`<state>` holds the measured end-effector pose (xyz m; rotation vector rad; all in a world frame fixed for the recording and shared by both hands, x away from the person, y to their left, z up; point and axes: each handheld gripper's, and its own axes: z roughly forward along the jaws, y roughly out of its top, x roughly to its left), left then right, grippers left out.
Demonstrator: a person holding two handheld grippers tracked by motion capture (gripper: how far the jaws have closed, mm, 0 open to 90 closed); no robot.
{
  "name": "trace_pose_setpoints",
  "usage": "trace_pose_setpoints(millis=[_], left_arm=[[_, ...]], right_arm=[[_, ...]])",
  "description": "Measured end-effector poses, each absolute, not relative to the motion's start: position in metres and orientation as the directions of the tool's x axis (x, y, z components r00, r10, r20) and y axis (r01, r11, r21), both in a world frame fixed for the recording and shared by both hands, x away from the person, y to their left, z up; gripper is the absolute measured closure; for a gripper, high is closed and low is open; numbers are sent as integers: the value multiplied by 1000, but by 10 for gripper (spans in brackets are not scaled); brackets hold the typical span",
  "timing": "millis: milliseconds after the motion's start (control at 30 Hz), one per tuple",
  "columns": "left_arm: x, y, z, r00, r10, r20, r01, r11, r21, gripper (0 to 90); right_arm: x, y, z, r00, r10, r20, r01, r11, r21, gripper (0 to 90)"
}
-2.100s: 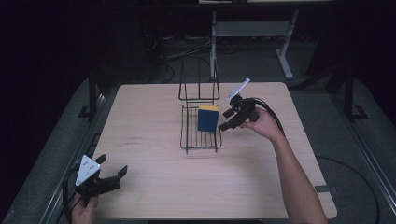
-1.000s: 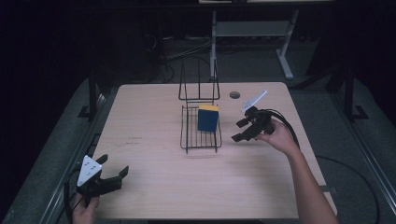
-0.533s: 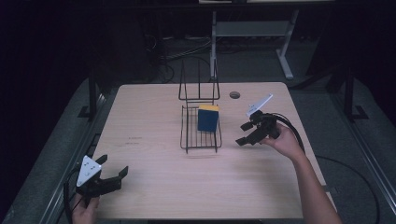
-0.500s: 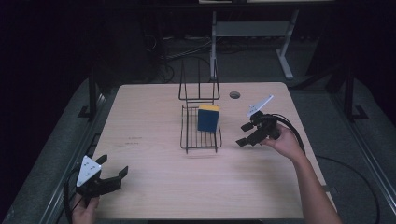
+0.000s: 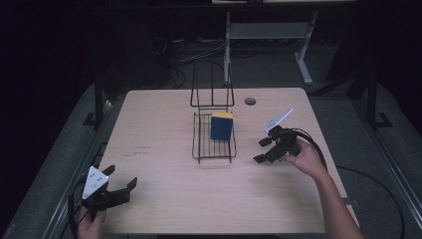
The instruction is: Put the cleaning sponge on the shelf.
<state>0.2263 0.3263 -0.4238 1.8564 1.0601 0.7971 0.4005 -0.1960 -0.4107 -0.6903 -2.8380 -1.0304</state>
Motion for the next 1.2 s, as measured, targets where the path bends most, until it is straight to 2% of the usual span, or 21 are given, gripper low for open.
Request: trace_pose_setpoints(millis=[1200], left_arm=[[226,325,-424,441,889,119,362,-298,883,139]], right_arm=[[356,-219,-424,-893,411,183,430,661,615,212]])
